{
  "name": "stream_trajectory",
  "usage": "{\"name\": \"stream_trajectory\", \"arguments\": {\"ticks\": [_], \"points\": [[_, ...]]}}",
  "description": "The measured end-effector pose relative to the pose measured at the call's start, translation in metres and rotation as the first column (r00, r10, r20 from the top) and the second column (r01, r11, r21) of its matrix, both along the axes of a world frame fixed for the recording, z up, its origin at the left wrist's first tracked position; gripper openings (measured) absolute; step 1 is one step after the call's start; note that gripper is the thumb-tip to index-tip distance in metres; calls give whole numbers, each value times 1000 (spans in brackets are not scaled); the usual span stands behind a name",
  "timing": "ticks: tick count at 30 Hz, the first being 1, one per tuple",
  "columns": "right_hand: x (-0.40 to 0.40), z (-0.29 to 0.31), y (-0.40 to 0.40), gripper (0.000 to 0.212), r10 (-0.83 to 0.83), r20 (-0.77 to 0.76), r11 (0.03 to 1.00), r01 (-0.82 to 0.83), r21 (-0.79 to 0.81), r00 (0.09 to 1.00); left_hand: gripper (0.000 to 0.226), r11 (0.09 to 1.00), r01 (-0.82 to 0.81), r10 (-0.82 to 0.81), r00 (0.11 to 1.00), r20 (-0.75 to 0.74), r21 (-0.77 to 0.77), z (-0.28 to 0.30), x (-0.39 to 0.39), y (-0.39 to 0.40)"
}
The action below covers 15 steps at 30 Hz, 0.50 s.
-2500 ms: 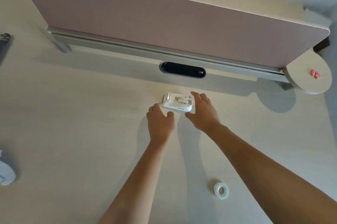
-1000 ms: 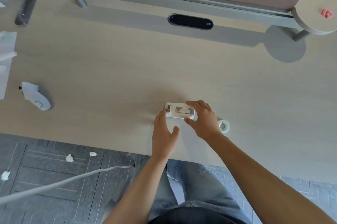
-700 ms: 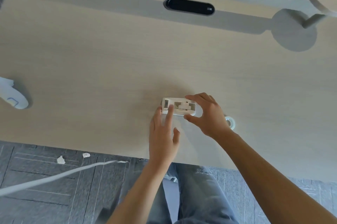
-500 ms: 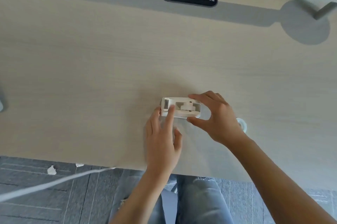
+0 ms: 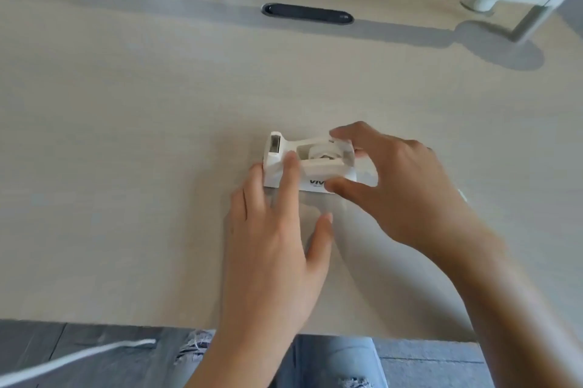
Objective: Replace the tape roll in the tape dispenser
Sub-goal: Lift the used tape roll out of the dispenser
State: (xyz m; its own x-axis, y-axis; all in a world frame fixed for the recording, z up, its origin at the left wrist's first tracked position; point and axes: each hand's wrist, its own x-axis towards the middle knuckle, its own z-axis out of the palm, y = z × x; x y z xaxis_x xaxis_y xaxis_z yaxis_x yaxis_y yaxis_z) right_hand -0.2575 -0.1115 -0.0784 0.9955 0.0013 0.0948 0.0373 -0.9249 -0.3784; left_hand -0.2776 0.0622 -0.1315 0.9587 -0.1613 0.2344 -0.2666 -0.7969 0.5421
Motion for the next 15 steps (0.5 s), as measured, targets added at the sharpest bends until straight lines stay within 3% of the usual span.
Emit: {"name": "stream_trajectory", "arguments": {"ticks": [5,10,15], "points": [[-10,-12,6,60,-41,85,999,39,29,996,74,1000,12,-14,997,75,29,-6,-1,0],[-15,-4,4,73,-46,14,992,44,118,999,70,999,22,-26,995,93,41,-5,-4,2],[-7,13,-2,37,-38,166,935,-23,354,985,70,1000,7,-7,993,117,1,-6,-4,2]]}}
